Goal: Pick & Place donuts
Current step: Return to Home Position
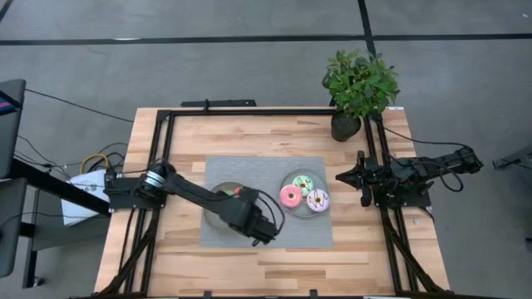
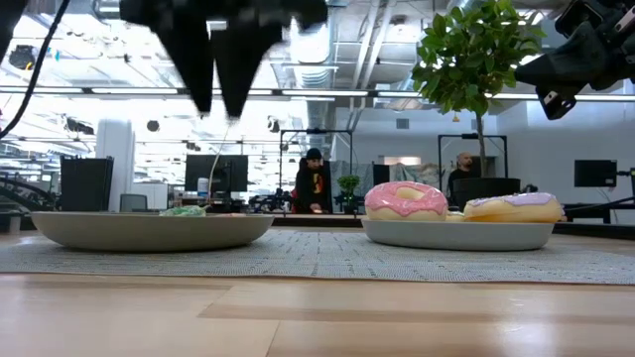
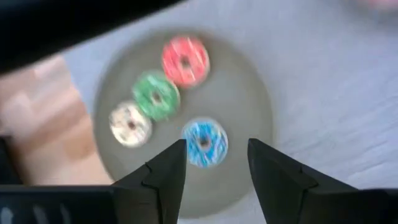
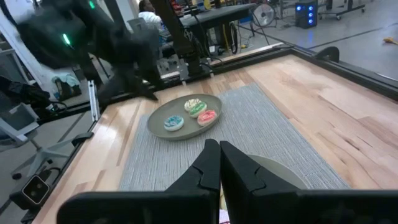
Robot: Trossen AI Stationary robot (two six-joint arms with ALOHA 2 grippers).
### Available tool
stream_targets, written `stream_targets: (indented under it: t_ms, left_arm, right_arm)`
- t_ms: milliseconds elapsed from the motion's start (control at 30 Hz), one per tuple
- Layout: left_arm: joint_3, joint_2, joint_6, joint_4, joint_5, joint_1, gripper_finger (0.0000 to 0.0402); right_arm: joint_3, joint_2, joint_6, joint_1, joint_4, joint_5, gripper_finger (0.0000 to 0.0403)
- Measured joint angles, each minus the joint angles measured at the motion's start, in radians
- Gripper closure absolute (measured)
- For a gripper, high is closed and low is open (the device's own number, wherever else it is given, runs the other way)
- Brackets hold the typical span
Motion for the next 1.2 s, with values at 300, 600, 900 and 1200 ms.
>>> stream_targets:
  t_ms: [300, 600, 900, 1200]
  left_arm:
    - [-0.026, -0.229, -0.081, -0.008, -0.388, -0.075, 0.0237]
    - [-0.296, -0.373, -0.305, -0.006, -0.483, -0.180, 0.0237]
    - [-0.591, -0.561, -0.415, 0.175, -0.585, -0.259, 0.0237]
    - [-0.864, -0.857, -0.204, 0.371, -0.636, -0.225, 0.0237]
  right_arm:
    - [0.000, 0.000, 0.000, 0.000, -0.032, 0.000, 0.0403]
    - [0.000, 0.000, 0.000, 0.000, -0.029, -0.002, 0.0403]
    - [0.000, 0.000, -0.009, 0.000, 0.037, -0.003, 0.0403]
    - [0.001, 0.000, -0.008, 0.000, 0.086, -0.056, 0.0403]
